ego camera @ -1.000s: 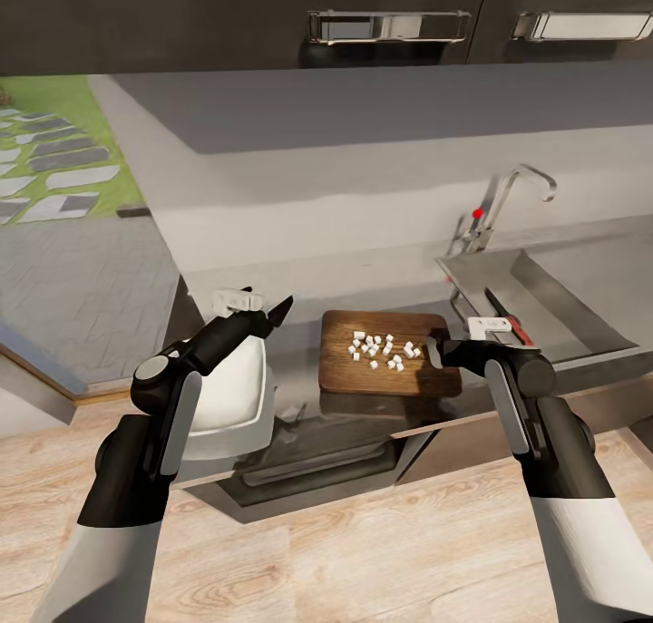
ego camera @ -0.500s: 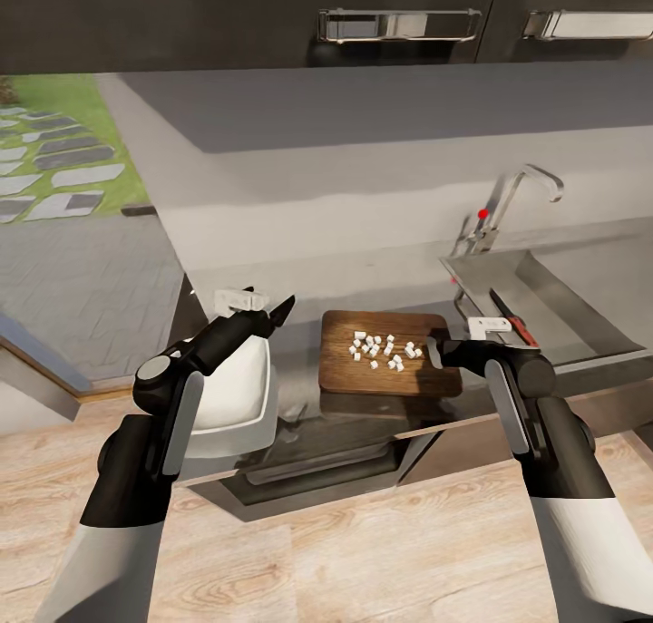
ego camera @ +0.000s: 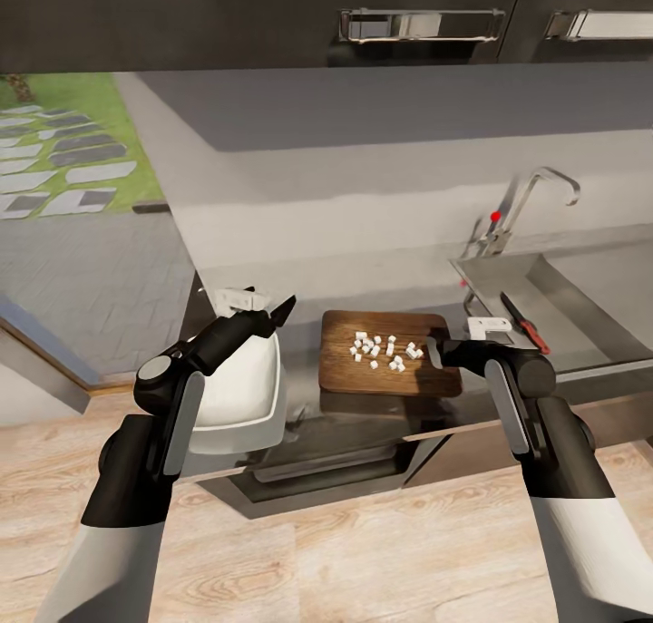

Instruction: In the kitchen, take the Vidalia onion out of the sink, dice it on the chopping board with the paring knife, put the diced onion into the bowl on the countertop, then place both the paring knife and the chopping board into the sink.

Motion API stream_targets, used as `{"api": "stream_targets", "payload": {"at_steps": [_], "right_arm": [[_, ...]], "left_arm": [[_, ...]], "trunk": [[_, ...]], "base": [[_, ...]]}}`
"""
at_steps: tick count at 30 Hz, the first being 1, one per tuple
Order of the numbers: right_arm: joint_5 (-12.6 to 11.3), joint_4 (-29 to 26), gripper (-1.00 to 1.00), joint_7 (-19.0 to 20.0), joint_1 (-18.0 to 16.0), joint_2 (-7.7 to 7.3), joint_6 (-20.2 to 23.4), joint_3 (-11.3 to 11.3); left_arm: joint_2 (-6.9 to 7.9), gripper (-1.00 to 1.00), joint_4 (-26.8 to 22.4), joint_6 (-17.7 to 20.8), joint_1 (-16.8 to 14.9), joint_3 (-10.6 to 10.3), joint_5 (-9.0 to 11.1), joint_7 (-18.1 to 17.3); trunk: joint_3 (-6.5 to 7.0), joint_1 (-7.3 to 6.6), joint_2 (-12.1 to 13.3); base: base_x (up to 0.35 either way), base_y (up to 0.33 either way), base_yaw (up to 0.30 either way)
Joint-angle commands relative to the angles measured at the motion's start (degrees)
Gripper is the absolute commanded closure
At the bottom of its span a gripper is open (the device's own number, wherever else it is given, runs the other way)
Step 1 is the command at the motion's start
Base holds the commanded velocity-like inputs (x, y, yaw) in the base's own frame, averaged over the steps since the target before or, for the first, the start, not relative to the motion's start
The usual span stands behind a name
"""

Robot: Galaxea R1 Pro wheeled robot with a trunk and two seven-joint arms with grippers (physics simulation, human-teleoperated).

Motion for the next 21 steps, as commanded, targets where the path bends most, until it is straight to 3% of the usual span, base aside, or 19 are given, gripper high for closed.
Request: {"api": "stream_targets", "payload": {"at_steps": [1,21], "right_arm": [[-0.63,-0.04,1.00,-0.52,-0.05,-0.05,0.21,0.11],[-0.63,-0.04,1.00,-0.53,-0.05,-0.04,0.24,0.11]], "left_arm": [[-0.03,-1.00,-0.05,0.54,-0.05,0.05,0.56,-0.03],[-0.06,-1.00,-0.05,0.52,-0.05,-0.09,0.56,-0.03]], "trunk": [[-0.06,0.03,-0.10],[1.71,0.03,-0.10]], "base": [[0.000,0.000,0.005],[0.000,0.000,0.000]]}}
